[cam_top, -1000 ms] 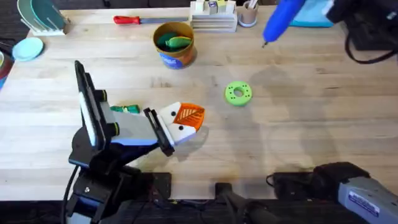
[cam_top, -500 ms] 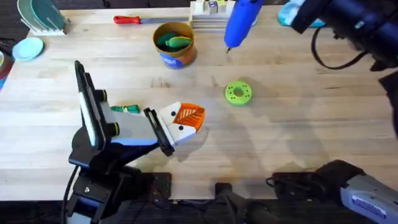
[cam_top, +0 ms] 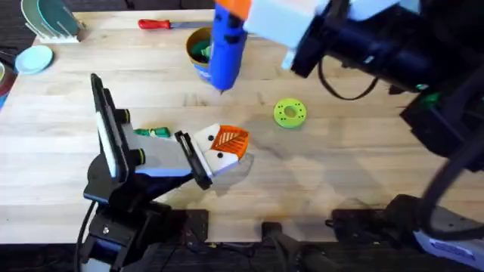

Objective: Pick up the gripper from the table and insert it into the empty holder that is missing its gripper. Then pick up a screw, insert it into the mounting hole, and use the screwdriver to tighten it. Finally, clean up the table by picking up the vegetable and placing it into the bucket.

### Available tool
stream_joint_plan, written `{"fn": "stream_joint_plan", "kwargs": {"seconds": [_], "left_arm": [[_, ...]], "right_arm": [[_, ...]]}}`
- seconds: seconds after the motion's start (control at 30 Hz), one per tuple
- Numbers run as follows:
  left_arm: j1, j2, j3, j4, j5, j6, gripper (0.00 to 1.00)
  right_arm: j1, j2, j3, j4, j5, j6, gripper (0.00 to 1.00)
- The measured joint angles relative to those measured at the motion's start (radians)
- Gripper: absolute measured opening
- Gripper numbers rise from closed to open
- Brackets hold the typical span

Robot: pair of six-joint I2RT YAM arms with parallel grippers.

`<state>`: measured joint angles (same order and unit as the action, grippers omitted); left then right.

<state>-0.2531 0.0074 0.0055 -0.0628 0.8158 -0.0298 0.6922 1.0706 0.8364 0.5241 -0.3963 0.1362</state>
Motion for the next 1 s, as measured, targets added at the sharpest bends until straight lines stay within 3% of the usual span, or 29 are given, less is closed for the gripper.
{"fn": "stream_joint_plan", "kwargs": {"seconds": [0.43, 1.0], "left_arm": [[0.000, 0.000, 0.000, 0.000, 0.000, 0.000, 0.008], [0.000, 0.000, 0.000, 0.000, 0.000, 0.000, 0.008]], "right_arm": [[0.054, 0.029, -0.002, 0.023, -0.192, -0.040, 0.018], [0.108, 0.062, -0.017, 0.022, -0.222, -0.054, 0.018]]}}
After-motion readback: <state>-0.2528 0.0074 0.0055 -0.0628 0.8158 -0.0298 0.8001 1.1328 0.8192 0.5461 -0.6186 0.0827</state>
